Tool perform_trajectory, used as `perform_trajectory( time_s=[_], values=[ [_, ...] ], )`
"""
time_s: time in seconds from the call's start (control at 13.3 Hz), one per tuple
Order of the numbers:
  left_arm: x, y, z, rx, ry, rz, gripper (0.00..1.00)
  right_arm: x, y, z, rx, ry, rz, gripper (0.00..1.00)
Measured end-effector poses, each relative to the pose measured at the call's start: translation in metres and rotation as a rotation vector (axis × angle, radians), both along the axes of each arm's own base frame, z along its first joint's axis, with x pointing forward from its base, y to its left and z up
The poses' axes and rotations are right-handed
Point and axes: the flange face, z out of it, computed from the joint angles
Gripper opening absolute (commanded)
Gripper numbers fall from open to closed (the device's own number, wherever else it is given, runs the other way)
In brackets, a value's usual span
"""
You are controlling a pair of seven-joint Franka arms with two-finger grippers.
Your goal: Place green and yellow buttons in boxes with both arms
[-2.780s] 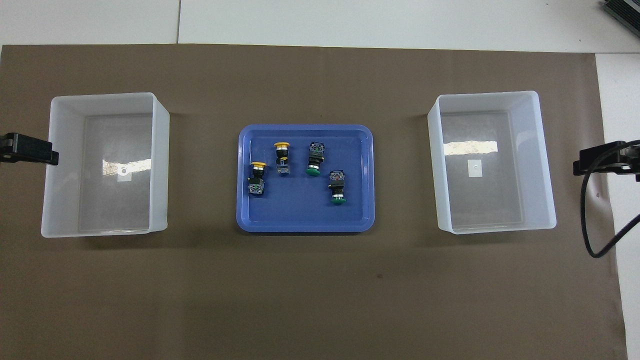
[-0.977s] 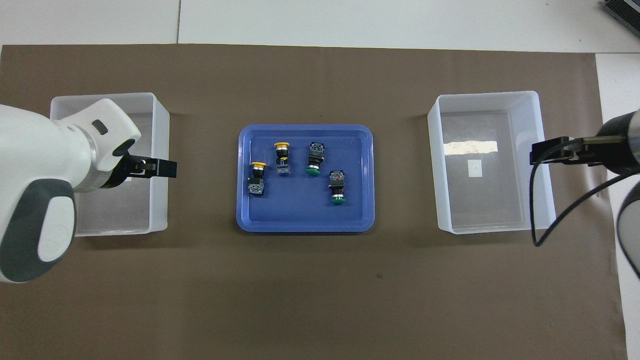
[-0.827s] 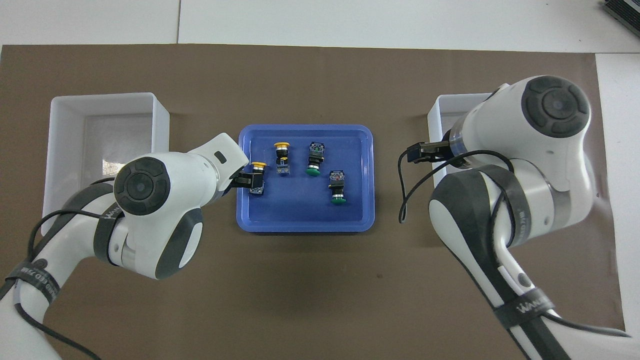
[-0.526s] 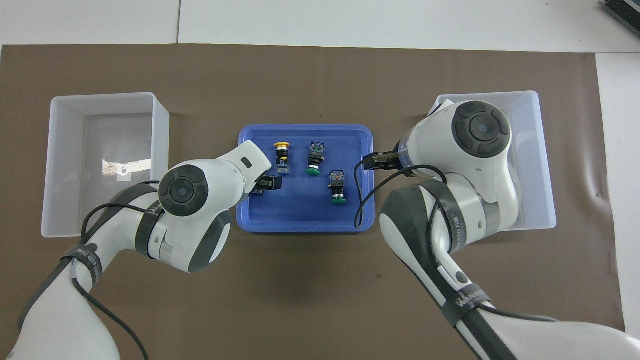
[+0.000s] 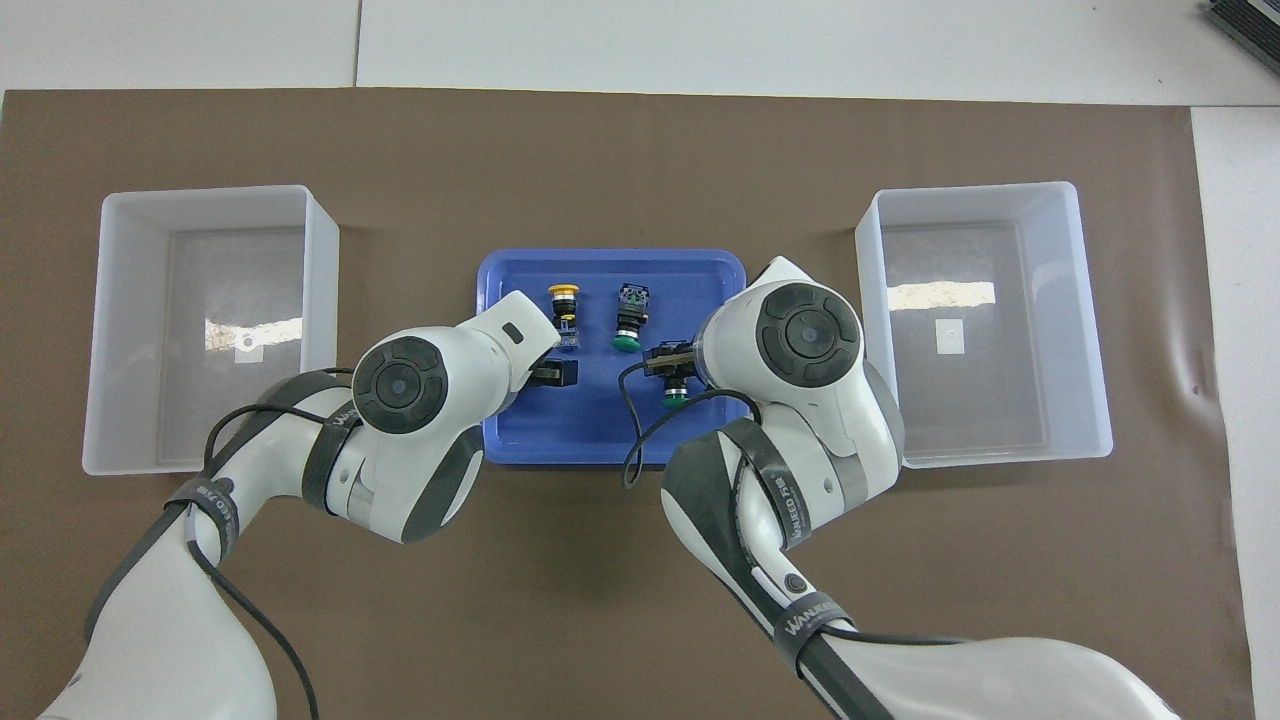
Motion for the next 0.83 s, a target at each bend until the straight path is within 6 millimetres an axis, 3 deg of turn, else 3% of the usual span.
perform_trajectory(
  time_s=[0.08,0.15,0.3,0.38,0.6,0.75,0.83],
  values=[
    [-0.003,-0.003,-0.002,0.001,0.005,0.001,0.87,-0.002,0.001,-0.008,0.001,-0.008,0.002,0.9],
    [-0.006,-0.006,-0.004,0.002,0.009,-0.001,0.79,-0.004,0.005,-0.015,0.002,-0.014,0.009,0.9],
    [-0.009,-0.008,-0.007,0.005,0.016,-0.001,0.06,-0.007,0.011,-0.026,-0.002,-0.013,0.019,0.9],
    [-0.009,-0.007,-0.007,0.006,0.019,0.0,0.0,-0.008,0.013,-0.03,-0.005,-0.009,0.021,0.88],
    [-0.007,-0.005,-0.005,0.005,0.031,0.04,0.0,-0.01,0.015,-0.044,-0.011,-0.008,0.026,0.79],
    [0.001,-0.001,0.009,-0.008,0.008,0.062,0.0,-0.014,0.019,-0.053,-0.013,-0.008,0.032,0.53],
    [0.008,0.005,0.024,-0.02,-0.014,0.079,0.0,-0.016,0.02,-0.056,-0.013,-0.009,0.035,0.23]
  ],
)
